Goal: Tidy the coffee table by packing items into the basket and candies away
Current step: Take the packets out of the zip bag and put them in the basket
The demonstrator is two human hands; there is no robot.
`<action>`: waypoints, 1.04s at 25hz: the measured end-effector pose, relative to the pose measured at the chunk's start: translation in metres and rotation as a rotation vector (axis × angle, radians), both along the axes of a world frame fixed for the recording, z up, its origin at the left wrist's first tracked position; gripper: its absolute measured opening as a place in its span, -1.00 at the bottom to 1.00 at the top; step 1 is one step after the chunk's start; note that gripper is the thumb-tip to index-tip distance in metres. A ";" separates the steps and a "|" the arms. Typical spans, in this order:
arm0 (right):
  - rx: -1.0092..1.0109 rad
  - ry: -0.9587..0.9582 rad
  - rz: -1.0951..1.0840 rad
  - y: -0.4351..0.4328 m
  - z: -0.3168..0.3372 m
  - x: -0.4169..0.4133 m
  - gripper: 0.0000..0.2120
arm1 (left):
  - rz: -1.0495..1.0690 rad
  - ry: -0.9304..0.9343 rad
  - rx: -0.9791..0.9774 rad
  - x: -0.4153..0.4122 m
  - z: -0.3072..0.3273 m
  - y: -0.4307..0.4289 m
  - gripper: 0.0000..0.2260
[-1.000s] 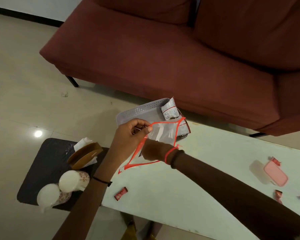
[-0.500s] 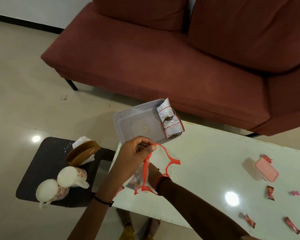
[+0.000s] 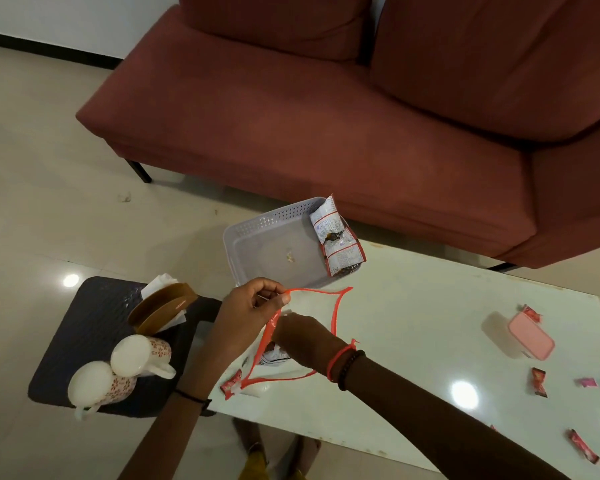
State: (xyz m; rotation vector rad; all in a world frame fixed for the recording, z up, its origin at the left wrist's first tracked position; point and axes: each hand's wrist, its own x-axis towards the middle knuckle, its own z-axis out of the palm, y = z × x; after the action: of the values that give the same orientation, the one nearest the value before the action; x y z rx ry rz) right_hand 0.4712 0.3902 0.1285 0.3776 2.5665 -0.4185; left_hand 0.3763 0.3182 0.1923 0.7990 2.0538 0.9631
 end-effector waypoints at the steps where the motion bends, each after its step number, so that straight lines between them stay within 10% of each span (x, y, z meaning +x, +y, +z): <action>1: -0.023 0.014 -0.027 0.000 0.005 0.001 -0.78 | 0.005 0.009 -0.010 -0.003 0.000 0.001 -0.88; 10: -0.200 0.483 0.028 0.047 0.090 0.019 -0.62 | 0.073 -0.034 -0.023 -0.048 0.001 0.002 -0.84; 19: -1.062 0.984 -0.854 0.099 0.112 0.032 -0.70 | 0.150 -0.093 0.020 -0.085 0.006 0.001 -0.94; 26: -0.988 1.063 -1.557 0.148 -0.002 0.020 -0.62 | 0.187 -0.106 0.069 -0.118 -0.001 0.008 -0.90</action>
State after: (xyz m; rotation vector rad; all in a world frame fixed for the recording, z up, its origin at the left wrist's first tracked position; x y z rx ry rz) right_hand 0.4911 0.5379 0.1264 2.0286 1.6902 -2.7561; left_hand 0.2586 0.3265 0.1918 0.5846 2.0382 1.1601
